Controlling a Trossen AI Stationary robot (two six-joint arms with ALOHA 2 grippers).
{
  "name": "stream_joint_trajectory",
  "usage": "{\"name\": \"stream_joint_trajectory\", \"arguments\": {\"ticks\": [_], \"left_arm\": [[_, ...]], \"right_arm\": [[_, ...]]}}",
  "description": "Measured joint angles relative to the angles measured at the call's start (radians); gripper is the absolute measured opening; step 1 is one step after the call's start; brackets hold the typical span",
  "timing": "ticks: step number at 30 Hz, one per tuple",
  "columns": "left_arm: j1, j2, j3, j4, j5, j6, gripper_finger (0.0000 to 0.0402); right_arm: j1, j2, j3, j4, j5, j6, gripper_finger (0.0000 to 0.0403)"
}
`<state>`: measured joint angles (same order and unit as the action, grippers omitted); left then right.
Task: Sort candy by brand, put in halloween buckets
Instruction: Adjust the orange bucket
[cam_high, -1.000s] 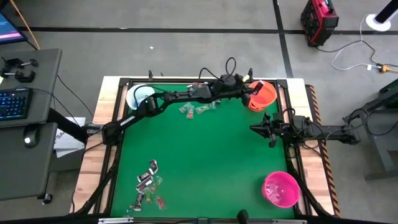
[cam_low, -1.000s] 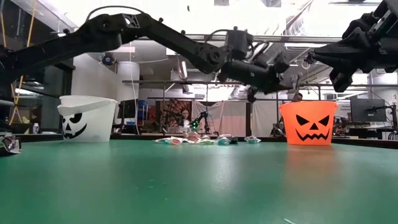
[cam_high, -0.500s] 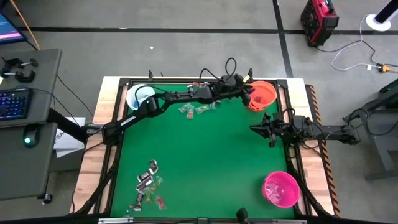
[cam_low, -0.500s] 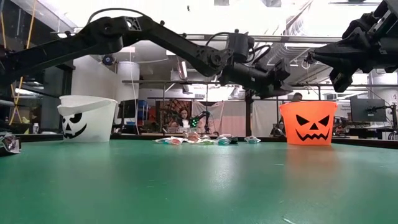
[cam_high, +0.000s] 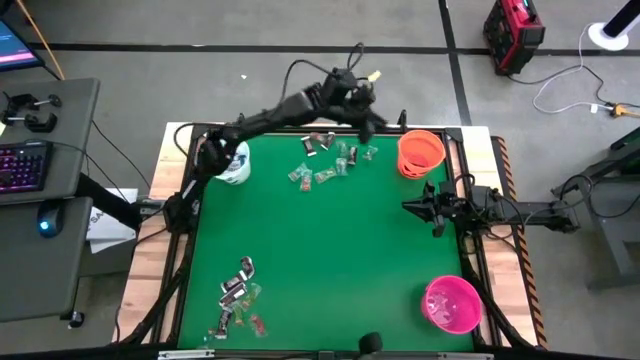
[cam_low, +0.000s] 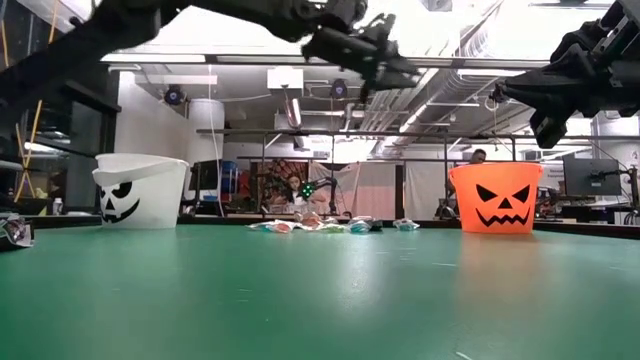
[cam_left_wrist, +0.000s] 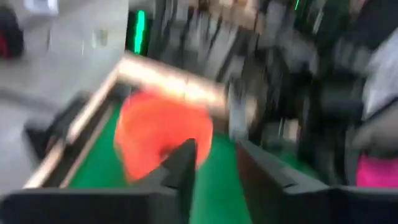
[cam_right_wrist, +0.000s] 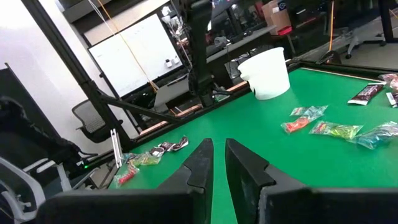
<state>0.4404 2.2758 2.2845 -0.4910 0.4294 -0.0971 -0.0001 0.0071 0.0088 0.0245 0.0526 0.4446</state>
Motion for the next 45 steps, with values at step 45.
{"name": "stream_joint_trajectory", "arguments": {"ticks": [45], "left_arm": [[0.005,-1.319,-1.398,0.542,-0.332,-0.127,0.0]], "right_arm": [[-0.644,1.168,0.9,-0.795,0.083,0.301,0.0]]}}
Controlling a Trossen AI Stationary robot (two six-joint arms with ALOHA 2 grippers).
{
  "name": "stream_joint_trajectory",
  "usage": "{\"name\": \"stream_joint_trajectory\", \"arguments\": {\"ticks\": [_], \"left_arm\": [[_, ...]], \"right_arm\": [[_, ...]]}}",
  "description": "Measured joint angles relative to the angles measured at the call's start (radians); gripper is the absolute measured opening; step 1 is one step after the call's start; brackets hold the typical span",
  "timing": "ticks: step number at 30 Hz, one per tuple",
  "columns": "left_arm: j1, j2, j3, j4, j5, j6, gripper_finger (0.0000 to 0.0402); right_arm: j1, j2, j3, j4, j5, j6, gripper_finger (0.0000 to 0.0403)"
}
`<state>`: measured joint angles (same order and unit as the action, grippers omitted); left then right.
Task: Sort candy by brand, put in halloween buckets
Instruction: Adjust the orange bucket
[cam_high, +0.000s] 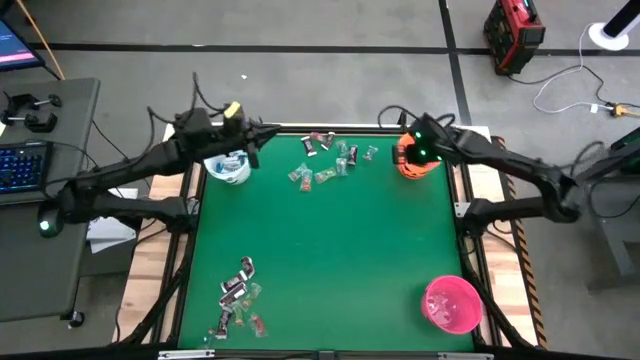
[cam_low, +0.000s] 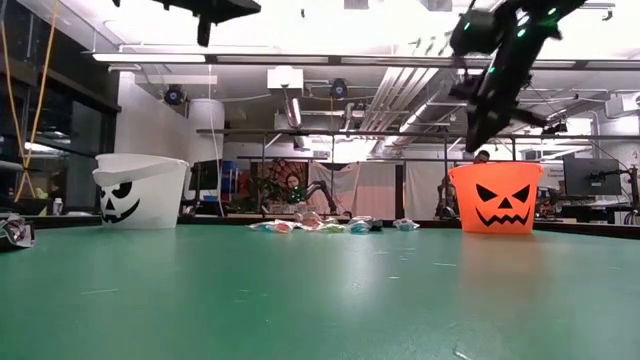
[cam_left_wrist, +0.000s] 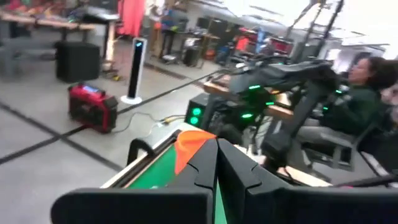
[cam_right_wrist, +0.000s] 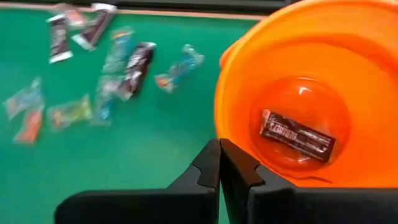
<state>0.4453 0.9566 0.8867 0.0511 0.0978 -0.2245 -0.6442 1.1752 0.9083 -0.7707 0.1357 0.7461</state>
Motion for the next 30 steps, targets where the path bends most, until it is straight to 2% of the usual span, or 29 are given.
{"name": "stream_joint_trajectory", "arguments": {"ticks": [5,14,18,26,30], "left_arm": [[0.035,-0.063,0.0,-0.064,0.024,0.065,0.0],[0.053,-0.098,0.0,-0.138,0.024,0.07,0.0],[0.053,-0.098,0.0,-0.138,0.024,0.04,0.0],[0.053,-0.097,0.0,-0.137,0.011,0.036,0.0],[0.053,-0.097,0.0,-0.136,-0.025,0.035,0.0]], "right_arm": [[-0.036,0.111,0.062,0.024,0.014,-0.004,0.0],[-0.063,0.265,0.184,-0.052,0.069,-0.044,0.0],[-0.062,0.274,0.211,-0.113,0.1,-0.075,0.0],[-0.084,0.215,0.214,-0.181,0.157,-0.123,0.0],[-0.125,0.229,0.166,-0.146,0.103,-0.144,0.0]]}}
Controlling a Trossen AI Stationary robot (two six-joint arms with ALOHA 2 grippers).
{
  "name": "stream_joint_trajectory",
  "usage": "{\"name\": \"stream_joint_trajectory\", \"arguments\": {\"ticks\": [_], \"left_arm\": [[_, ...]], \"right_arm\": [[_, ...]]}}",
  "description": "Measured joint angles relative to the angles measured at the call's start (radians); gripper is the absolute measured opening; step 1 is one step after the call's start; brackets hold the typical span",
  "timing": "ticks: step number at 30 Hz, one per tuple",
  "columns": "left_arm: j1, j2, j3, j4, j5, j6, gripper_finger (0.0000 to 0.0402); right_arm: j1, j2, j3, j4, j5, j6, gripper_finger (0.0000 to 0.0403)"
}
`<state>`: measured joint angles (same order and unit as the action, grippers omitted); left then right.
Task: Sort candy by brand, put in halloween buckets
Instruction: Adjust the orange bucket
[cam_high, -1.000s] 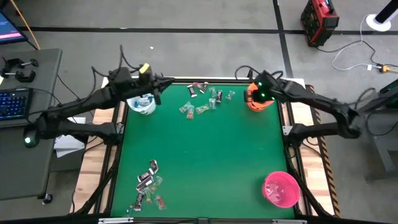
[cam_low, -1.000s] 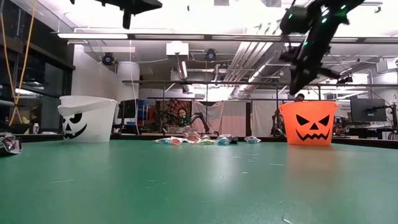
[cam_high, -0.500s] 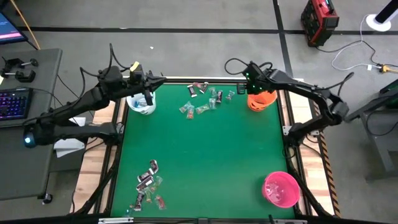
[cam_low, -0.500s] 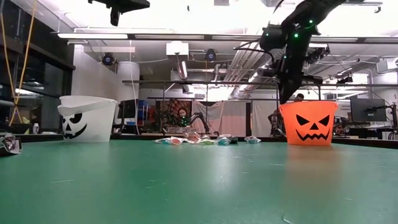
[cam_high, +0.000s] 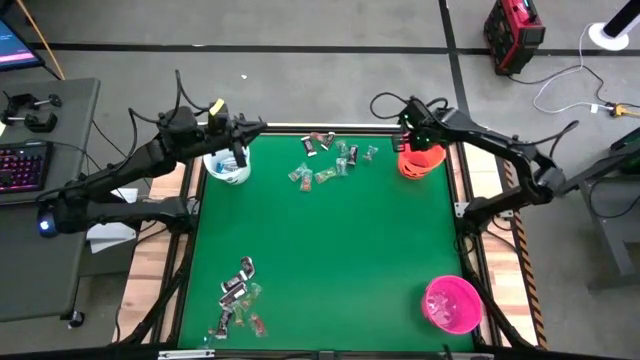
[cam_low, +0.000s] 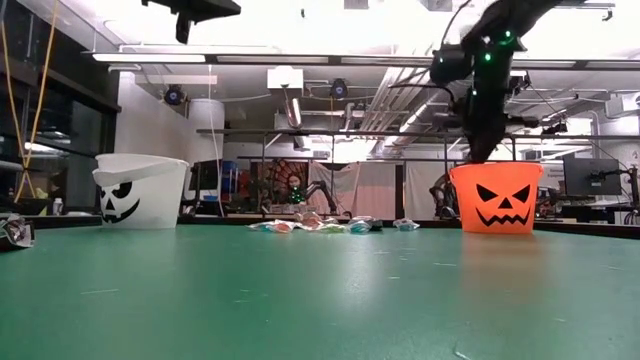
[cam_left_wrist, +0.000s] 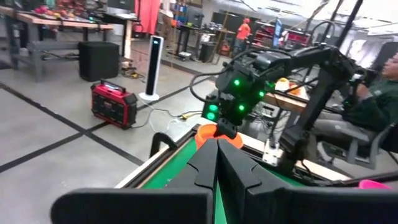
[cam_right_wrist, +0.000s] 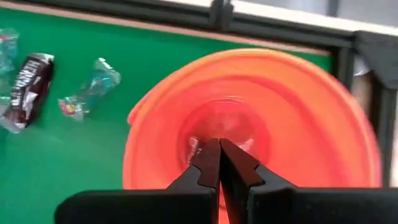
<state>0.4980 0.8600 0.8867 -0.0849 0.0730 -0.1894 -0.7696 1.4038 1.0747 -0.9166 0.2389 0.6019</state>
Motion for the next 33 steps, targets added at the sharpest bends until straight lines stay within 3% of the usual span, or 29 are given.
{"name": "stream_joint_trajectory", "arguments": {"ticks": [13,33], "left_arm": [[0.0,0.01,0.0,0.008,-0.018,-0.019,0.0],[0.0,0.017,0.0,0.007,-0.037,-0.004,0.0]], "right_arm": [[0.0,0.017,-0.043,0.19,-0.093,-0.001,0.0],[0.063,0.017,-0.043,0.241,-0.188,0.02,0.0]]}}
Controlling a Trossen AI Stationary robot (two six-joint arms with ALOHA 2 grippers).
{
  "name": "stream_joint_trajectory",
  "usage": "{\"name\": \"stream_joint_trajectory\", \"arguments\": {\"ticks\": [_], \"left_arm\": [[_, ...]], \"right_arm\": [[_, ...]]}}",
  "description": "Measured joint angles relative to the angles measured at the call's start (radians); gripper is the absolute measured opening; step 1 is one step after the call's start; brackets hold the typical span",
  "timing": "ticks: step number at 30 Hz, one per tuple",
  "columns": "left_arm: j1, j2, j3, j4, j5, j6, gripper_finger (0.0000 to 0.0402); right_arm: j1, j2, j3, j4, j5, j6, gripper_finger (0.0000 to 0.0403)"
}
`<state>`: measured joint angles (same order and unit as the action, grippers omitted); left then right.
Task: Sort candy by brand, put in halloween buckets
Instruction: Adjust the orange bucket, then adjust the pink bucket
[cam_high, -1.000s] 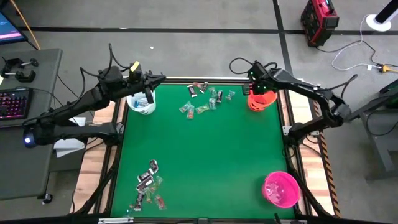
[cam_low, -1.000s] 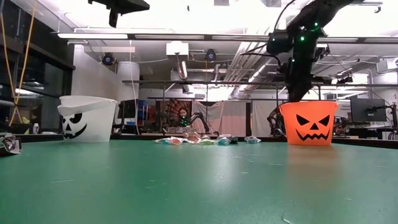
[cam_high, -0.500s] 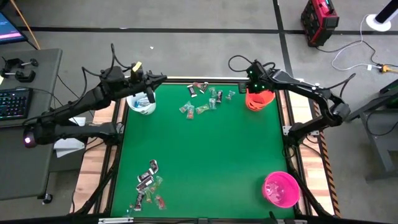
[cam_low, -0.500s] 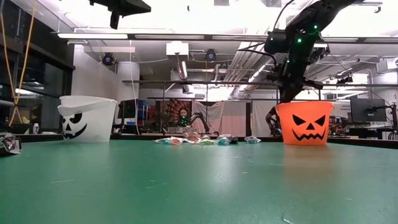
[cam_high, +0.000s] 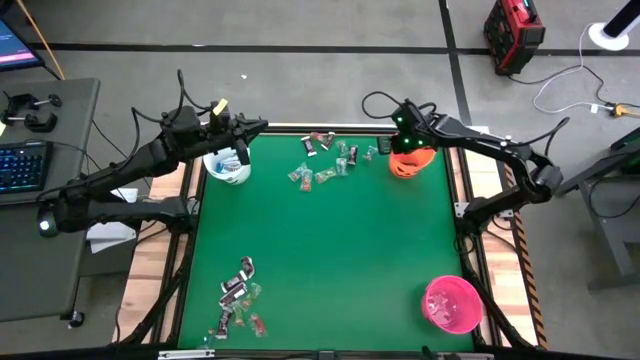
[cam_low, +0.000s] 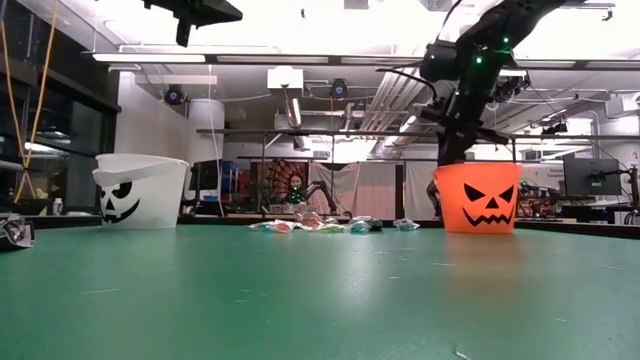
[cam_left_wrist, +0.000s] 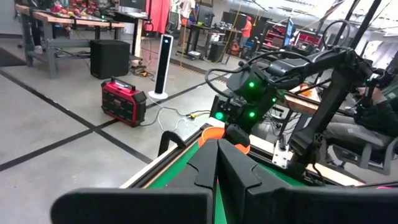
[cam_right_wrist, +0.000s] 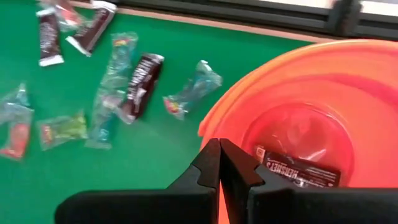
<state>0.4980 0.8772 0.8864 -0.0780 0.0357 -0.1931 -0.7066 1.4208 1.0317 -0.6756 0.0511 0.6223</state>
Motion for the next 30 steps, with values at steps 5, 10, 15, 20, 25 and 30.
{"name": "stream_joint_trajectory", "arguments": {"ticks": [5,10,15,20,25,30], "left_arm": [[0.0,0.0,0.0,0.0,0.0,0.012,0.0],[0.0,0.0,0.0,-0.001,0.0,0.014,0.0],[0.0,0.0,0.0,-0.014,0.0,0.014,0.0],[0.0,0.0,0.0,-0.016,0.0,0.014,0.0],[0.0,0.0,0.0,-0.016,0.0,0.014,0.0],[0.0,0.0,0.0,-0.016,0.0,0.013,0.0]], "right_arm": [[0.018,0.0,0.0,0.044,-0.003,0.019,0.0],[0.019,0.0,0.0,0.083,-0.033,0.027,0.0],[0.04,-0.073,0.06,-0.051,-0.089,-0.05,0.0],[0.156,-0.213,0.092,-0.338,-0.254,-0.061,0.0],[0.434,-0.313,0.048,-0.633,-0.457,0.172,0.0],[0.794,-0.362,-0.041,-0.615,-0.641,0.581,0.0]]}}
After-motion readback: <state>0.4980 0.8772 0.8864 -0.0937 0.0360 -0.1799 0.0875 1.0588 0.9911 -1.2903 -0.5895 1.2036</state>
